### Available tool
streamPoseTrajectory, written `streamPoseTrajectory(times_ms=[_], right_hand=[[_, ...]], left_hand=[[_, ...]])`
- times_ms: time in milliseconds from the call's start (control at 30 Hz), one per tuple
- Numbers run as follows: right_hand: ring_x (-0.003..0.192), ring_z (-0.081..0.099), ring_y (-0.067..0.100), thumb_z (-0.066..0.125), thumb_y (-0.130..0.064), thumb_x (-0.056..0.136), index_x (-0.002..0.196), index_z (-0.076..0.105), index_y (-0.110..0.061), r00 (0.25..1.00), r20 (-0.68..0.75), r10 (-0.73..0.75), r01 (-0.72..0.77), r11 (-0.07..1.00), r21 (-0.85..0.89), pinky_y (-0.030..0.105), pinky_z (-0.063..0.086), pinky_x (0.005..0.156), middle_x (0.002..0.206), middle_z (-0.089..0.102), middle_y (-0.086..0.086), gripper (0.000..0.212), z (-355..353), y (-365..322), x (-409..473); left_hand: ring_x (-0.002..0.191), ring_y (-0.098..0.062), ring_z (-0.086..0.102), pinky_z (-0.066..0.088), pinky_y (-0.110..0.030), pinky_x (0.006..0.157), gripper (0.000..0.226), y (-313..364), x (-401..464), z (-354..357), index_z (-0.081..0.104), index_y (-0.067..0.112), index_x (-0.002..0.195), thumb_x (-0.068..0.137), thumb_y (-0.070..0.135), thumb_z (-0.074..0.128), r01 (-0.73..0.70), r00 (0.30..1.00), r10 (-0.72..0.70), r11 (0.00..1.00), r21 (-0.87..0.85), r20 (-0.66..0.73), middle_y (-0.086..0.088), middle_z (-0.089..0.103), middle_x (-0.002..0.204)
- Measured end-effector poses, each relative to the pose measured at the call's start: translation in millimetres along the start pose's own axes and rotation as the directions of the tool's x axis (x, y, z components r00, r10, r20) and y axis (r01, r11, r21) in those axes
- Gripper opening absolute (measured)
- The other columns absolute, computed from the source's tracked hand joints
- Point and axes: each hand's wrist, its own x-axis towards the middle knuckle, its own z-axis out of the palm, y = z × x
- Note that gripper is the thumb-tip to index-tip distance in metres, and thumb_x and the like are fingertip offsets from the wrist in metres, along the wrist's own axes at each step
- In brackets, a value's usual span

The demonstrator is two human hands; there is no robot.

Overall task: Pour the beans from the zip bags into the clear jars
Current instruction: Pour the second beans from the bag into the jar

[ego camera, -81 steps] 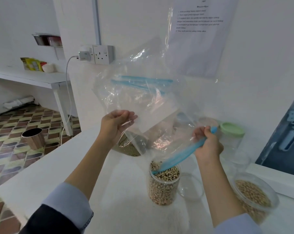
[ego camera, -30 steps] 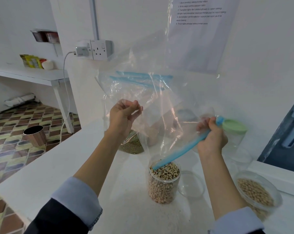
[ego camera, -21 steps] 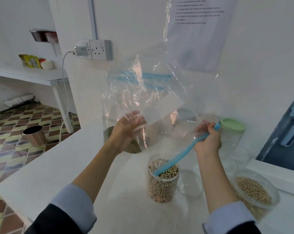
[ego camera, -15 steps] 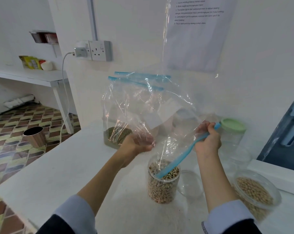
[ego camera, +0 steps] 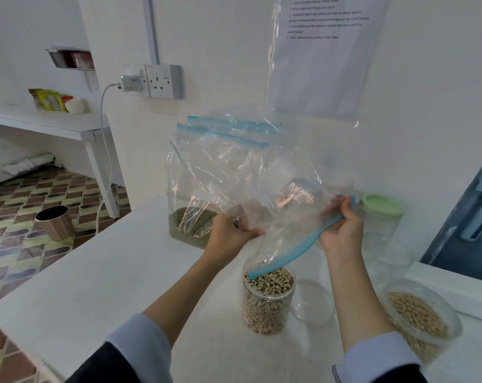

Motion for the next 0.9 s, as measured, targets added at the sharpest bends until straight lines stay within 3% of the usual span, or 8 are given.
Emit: streamPoseTrajectory(times_ms=[167,267,300,367,433,567,733,900], right_hand=[[0.047,0.056,0.002,0.053,-0.018,0.084,0.052,0.068,-0.017,0.998,0.062,0.013,-0.014,1.0,0.014,0.014,0.046,0.045,0.056,0.06,-0.008,0.035,0.2,-3.8,-3.5],[0.049,0.056,0.0,0.051,-0.018,0.085,0.051,0.069,-0.018,0.994,0.108,0.024,-0.031,0.998,0.061,0.011,0.046,0.049,0.057,0.061,-0.01,0.038,2.9,-4.3,-4.1],[0.049,0.056,0.0,0.048,-0.018,0.09,0.051,0.07,-0.018,0.993,0.111,0.036,-0.045,0.996,0.077,0.01,0.046,0.051,0.058,0.062,-0.01,0.045,3.4,-3.6,-3.6],[0.048,0.056,-0.001,0.043,-0.017,0.097,0.05,0.07,-0.018,0.992,0.117,0.045,-0.053,0.996,0.065,0.009,0.046,0.051,0.057,0.062,-0.01,0.054,4.0,-2.7,-1.9],[0.048,0.054,-0.002,0.049,-0.02,0.091,0.05,0.068,-0.019,0.99,0.134,0.046,-0.049,0.999,0.023,0.01,0.045,0.049,0.058,0.061,-0.011,0.044,5.2,-0.7,-1.8],[0.049,0.054,-0.002,0.054,-0.025,0.081,0.052,0.069,-0.02,0.989,0.138,0.057,-0.056,0.998,-0.005,0.01,0.043,0.05,0.059,0.061,-0.012,0.033,4.5,1.0,-0.7],[0.047,0.054,-0.001,0.044,-0.02,0.097,0.049,0.068,-0.018,0.991,0.121,0.061,-0.061,0.998,-0.001,0.012,0.045,0.047,0.054,0.059,-0.011,0.054,7.0,-2.6,-2.9],[0.047,0.054,0.0,0.053,-0.02,0.088,0.051,0.069,-0.017,0.993,0.102,0.058,-0.059,0.998,0.001,0.012,0.046,0.048,0.057,0.061,-0.009,0.04,10.5,-2.9,-4.6]], left_hand=[[0.058,-0.02,0.047,0.049,-0.047,0.056,0.033,7.3,0.0,2.2,0.051,0.005,0.069,0.072,0.018,0.081,-0.022,0.997,0.017,0.997,0.074,0.07,-0.011,0.048,0.062],[0.067,-0.004,0.052,0.046,-0.015,0.062,0.01,9.3,-0.8,2.7,0.054,0.019,0.087,0.09,0.022,0.063,-0.078,0.966,0.037,0.985,0.152,0.254,0.007,0.055,0.076],[0.072,-0.001,0.054,0.046,-0.013,0.066,0.004,7.9,-1.0,2.4,0.053,0.024,0.093,0.094,0.025,0.056,-0.104,0.952,0.035,0.972,0.213,0.305,0.01,0.057,0.082],[0.068,-0.009,0.062,0.054,-0.028,0.072,0.024,1.8,0.6,2.5,0.059,0.02,0.105,0.098,0.038,0.045,-0.131,0.938,-0.015,0.91,0.393,0.346,0.0,0.067,0.089],[0.046,-0.01,0.06,0.055,-0.035,0.071,0.044,-0.1,1.8,2.2,0.065,0.015,0.105,0.097,0.048,0.037,-0.069,0.937,-0.123,0.851,0.52,0.326,-0.013,0.071,0.083],[0.04,-0.014,0.058,0.045,-0.019,0.048,0.034,5.6,-1.7,5.3,0.065,0.008,0.097,0.099,0.034,0.044,0.074,0.935,-0.179,0.943,0.326,0.306,-0.014,0.071,0.079],[0.057,-0.015,0.063,0.05,-0.021,0.058,0.005,1.6,-3.0,-6.1,0.063,0.013,0.084,0.088,0.014,0.065,0.022,0.915,-0.09,0.985,0.173,0.392,-0.012,0.068,0.077],[0.063,-0.02,0.063,0.057,-0.033,0.063,0.027,0.4,-5.5,-5.6,0.057,0.014,0.082,0.075,-0.009,0.07,-0.008,0.897,-0.075,0.983,0.186,0.436,-0.005,0.064,0.077]])
